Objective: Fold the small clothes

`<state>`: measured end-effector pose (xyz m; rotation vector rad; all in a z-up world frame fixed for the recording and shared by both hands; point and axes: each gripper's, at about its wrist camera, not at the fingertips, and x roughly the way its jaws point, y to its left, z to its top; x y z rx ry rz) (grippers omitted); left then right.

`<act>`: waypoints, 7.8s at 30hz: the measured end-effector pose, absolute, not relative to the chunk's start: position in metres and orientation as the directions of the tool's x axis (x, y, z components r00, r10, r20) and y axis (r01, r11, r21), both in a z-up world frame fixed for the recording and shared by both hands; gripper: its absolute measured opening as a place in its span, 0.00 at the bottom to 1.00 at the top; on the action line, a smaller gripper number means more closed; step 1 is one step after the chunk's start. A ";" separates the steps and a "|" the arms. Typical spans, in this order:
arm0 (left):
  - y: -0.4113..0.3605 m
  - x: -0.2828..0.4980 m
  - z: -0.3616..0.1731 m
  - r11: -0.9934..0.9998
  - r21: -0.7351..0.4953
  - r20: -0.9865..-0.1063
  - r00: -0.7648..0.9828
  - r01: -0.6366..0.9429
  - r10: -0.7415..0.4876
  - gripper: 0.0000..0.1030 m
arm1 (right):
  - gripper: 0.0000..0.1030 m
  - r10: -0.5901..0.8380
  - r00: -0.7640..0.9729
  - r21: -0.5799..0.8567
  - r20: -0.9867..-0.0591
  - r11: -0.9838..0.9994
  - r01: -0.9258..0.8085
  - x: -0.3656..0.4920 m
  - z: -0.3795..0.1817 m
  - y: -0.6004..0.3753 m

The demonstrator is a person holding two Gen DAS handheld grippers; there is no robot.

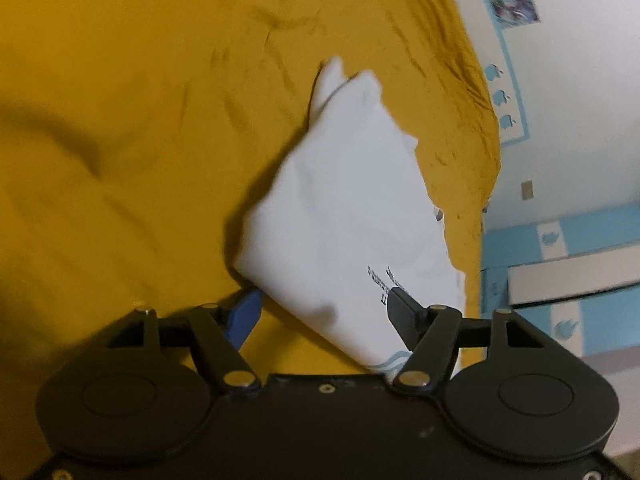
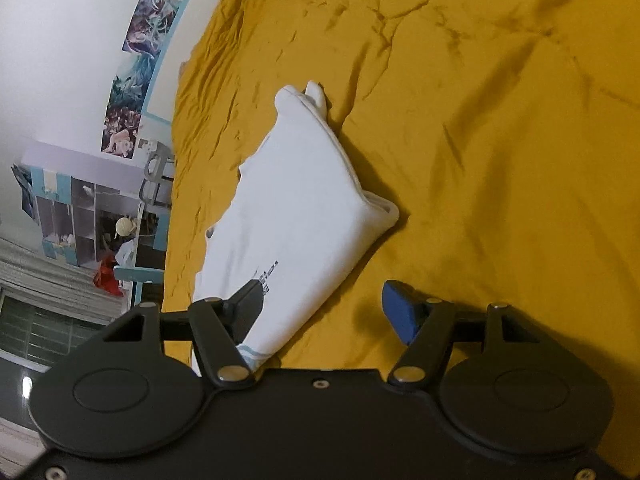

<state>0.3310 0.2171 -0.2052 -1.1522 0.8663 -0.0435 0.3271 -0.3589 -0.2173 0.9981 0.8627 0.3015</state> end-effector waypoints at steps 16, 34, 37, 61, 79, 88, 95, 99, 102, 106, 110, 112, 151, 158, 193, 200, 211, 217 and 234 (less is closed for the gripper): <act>0.206 0.356 -0.213 0.443 -0.806 -0.575 0.700 -0.394 -0.423 0.08 | 0.07 0.459 0.694 0.752 -0.555 0.633 0.184 0.372 -0.220 -0.329; 0.184 0.189 -0.148 0.579 -0.753 -0.614 0.648 -0.312 -0.450 0.04 | 0.05 0.523 0.687 0.760 -0.504 0.647 0.064 0.222 -0.174 -0.353; 0.185 0.160 -0.179 0.577 -0.732 -0.649 0.626 -0.361 -0.432 0.06 | 0.05 0.509 0.669 0.756 -0.541 0.643 0.122 0.204 -0.205 -0.360; 0.194 0.166 -0.152 0.821 -0.530 -0.680 0.685 -0.212 -0.262 0.21 | 0.56 0.367 0.710 0.426 -0.601 0.899 -0.104 0.246 -0.170 -0.349; 0.188 0.167 -0.138 0.851 -0.505 -0.712 0.626 -0.143 -0.318 0.03 | 0.06 0.415 0.671 0.433 -0.614 0.889 -0.153 0.224 -0.157 -0.362; 0.209 0.159 -0.168 0.783 -0.586 -0.701 0.615 -0.209 -0.361 0.17 | 0.19 0.446 0.639 0.559 -0.627 0.828 -0.030 0.225 -0.204 -0.388; 0.202 0.200 -0.124 0.881 -0.451 -0.690 0.683 -0.145 -0.241 0.49 | 0.44 0.392 0.732 0.472 -0.557 0.875 -0.110 0.257 -0.163 -0.373; 0.195 0.245 -0.128 0.883 -0.443 -0.665 0.716 -0.151 -0.211 0.50 | 0.44 0.352 0.759 0.371 -0.548 0.915 -0.156 0.305 -0.156 -0.338; 0.190 0.277 -0.137 0.880 -0.445 -0.647 0.740 -0.169 -0.185 0.51 | 0.46 0.323 0.766 0.316 -0.556 0.934 -0.165 0.339 -0.160 -0.315; 0.188 0.321 -0.145 0.883 -0.430 -0.645 0.749 -0.187 -0.155 0.53 | 0.52 0.289 0.762 0.271 -0.579 0.950 -0.154 0.373 -0.169 -0.298; 0.186 0.353 -0.155 0.883 -0.423 -0.664 0.733 -0.206 -0.147 0.53 | 0.52 0.280 0.745 0.249 -0.605 0.956 -0.156 0.392 -0.180 -0.291; 0.186 0.356 -0.162 0.884 -0.417 -0.677 0.722 -0.213 -0.145 0.48 | 0.52 0.272 0.735 0.240 -0.621 0.959 -0.152 0.396 -0.185 -0.286; 0.124 0.163 -0.166 0.869 -0.474 -0.668 0.701 -0.142 -0.250 0.50 | 0.40 0.260 0.705 0.211 -0.660 0.965 -0.158 0.209 -0.182 -0.289; 0.133 0.154 -0.154 0.846 -0.507 -0.669 0.694 -0.165 -0.265 0.53 | 0.41 0.234 0.712 0.194 -0.662 0.971 -0.138 0.204 -0.181 -0.291; 0.182 0.303 -0.205 0.731 -0.663 -0.677 0.548 -0.164 -0.491 0.90 | 0.76 0.046 0.753 0.141 -0.657 0.988 0.063 0.170 -0.168 -0.216; 0.180 0.302 -0.202 0.772 -0.611 -0.715 0.541 -0.175 -0.443 0.45 | 0.78 0.041 0.739 0.180 -0.673 0.977 0.110 0.169 -0.180 -0.226; 0.180 0.301 -0.177 0.718 -0.661 -0.678 0.581 -0.217 -0.449 0.12 | 0.79 0.062 0.751 0.226 -0.657 0.967 0.119 0.166 -0.178 -0.233; 0.142 0.314 -0.127 0.733 -0.668 -0.639 0.605 -0.131 -0.475 0.12 | 0.79 0.036 0.770 0.241 -0.637 0.958 0.155 0.160 -0.170 -0.255; -0.111 0.423 -0.104 0.603 -0.797 -0.553 0.378 0.019 -0.742 0.25 | 0.79 -0.039 0.797 0.297 -0.603 0.916 0.269 0.147 -0.155 -0.340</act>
